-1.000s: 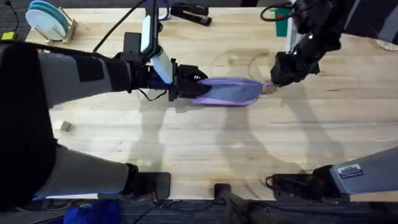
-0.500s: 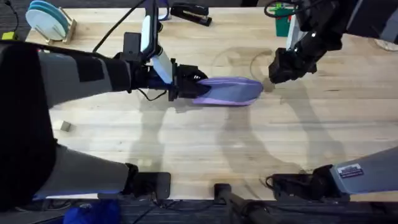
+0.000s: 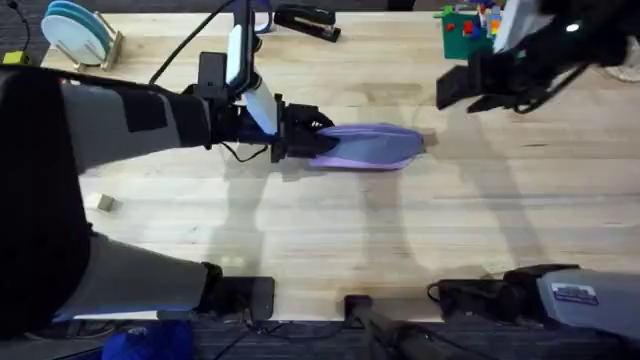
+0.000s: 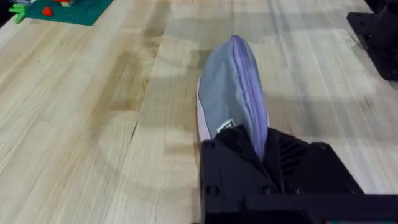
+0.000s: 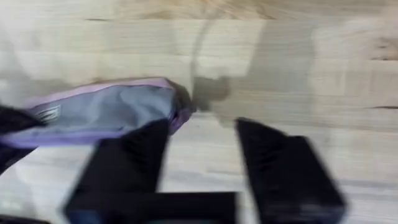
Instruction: Unzip the bag, pick up the pens from the table one at a time and place them inside, then zip the bag closed.
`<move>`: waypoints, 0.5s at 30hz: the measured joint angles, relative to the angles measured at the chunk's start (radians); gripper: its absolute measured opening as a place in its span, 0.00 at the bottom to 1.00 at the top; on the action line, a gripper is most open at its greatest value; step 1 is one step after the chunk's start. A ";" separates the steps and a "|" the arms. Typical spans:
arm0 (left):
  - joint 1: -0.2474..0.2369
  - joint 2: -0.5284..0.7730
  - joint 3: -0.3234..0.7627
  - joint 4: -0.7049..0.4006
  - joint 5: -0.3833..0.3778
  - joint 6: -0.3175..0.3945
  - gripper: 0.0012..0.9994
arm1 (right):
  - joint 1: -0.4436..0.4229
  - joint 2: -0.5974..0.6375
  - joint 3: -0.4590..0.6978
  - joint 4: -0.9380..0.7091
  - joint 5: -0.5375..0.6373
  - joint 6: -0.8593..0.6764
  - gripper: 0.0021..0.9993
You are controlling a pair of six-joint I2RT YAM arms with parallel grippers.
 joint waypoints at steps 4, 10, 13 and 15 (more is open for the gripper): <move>0.000 0.000 0.000 0.000 0.000 0.000 0.04 | 0.000 -0.078 0.002 -0.022 -0.021 -0.014 0.98; 0.000 0.000 0.000 0.000 0.000 0.000 0.05 | 0.000 -0.150 0.002 -0.033 -0.036 -0.017 1.00; 0.001 0.000 0.000 0.000 0.000 0.000 0.13 | 0.000 -0.166 0.002 -0.034 -0.037 -0.018 1.00; 0.005 0.000 0.000 0.000 0.003 0.000 0.22 | 0.000 -0.167 0.002 -0.035 -0.037 -0.017 1.00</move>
